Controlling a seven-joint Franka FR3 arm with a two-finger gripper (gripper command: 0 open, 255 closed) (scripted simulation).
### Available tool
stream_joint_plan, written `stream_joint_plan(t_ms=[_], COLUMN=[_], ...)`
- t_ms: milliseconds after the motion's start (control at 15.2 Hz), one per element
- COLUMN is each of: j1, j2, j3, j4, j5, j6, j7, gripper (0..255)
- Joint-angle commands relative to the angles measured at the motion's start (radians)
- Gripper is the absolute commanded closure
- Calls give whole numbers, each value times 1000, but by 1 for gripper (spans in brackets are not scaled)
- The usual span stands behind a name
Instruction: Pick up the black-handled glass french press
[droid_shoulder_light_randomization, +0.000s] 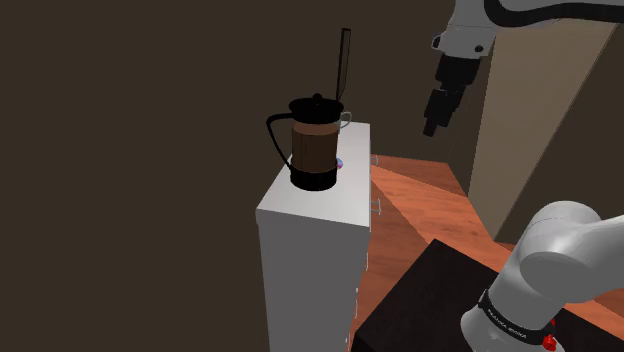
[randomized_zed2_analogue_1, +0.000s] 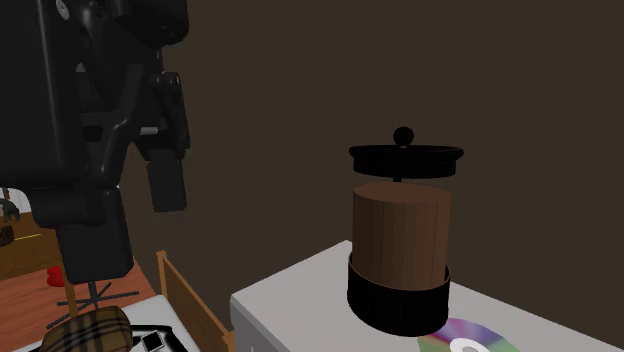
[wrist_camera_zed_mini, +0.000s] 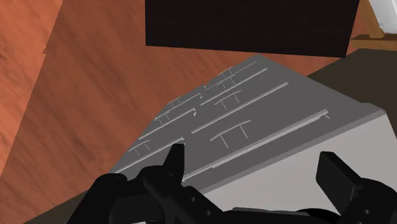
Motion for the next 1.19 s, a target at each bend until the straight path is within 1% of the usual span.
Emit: stream_joint_plan(t_ms=[0, 330, 594, 858, 1122], j1=[0, 25, 40, 54, 70], j2=[0, 185, 334, 487, 652], j3=[0, 48, 83, 118, 153], j4=[0, 168, 324, 502, 711], j5=[0, 31, 46, 50, 43], j6=[0, 8, -4, -35, -86], j7=[0, 36, 64, 94, 126], gripper=[0, 0, 0, 0, 0])
